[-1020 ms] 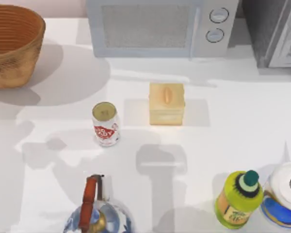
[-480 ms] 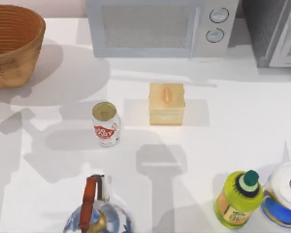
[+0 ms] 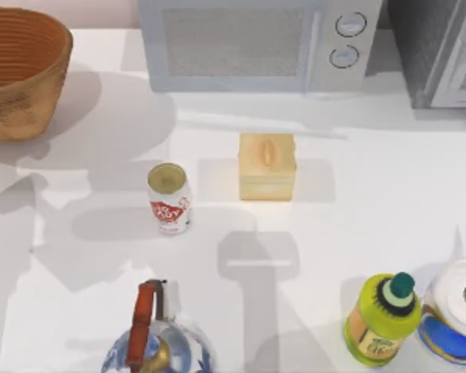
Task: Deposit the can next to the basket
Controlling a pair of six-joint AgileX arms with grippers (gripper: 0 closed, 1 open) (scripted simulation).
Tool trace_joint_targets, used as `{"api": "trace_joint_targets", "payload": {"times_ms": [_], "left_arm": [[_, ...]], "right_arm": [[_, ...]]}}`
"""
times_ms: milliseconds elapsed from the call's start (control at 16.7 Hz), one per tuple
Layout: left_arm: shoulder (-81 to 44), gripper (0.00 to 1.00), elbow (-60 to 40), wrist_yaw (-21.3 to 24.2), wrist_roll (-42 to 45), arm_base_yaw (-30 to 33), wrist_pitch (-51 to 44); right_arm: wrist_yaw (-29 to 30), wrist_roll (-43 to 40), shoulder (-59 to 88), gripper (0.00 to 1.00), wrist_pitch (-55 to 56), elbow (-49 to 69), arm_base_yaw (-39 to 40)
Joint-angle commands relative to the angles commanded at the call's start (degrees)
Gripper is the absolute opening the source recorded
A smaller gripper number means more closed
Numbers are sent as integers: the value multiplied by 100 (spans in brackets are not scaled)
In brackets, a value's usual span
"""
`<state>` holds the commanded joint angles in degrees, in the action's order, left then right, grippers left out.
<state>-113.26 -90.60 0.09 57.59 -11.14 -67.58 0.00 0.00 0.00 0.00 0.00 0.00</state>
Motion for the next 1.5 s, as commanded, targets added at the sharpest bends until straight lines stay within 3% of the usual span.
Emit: {"api": "trace_joint_targets", "payload": {"times_ms": [300, 540, 1320, 1500], "left_arm": [[-220, 100, 699, 1, 26, -20, 964], [-241, 100, 751, 1, 29, -22, 1021], [-241, 2, 751, 1, 29, -22, 1021], [-241, 0, 751, 1, 29, -22, 1021]], "right_arm": [[0, 0, 0, 100, 0, 0, 0], [0, 0, 0, 100, 0, 0, 0], [0, 0, 0, 100, 0, 0, 0], [0, 0, 0, 100, 0, 0, 0]]}}
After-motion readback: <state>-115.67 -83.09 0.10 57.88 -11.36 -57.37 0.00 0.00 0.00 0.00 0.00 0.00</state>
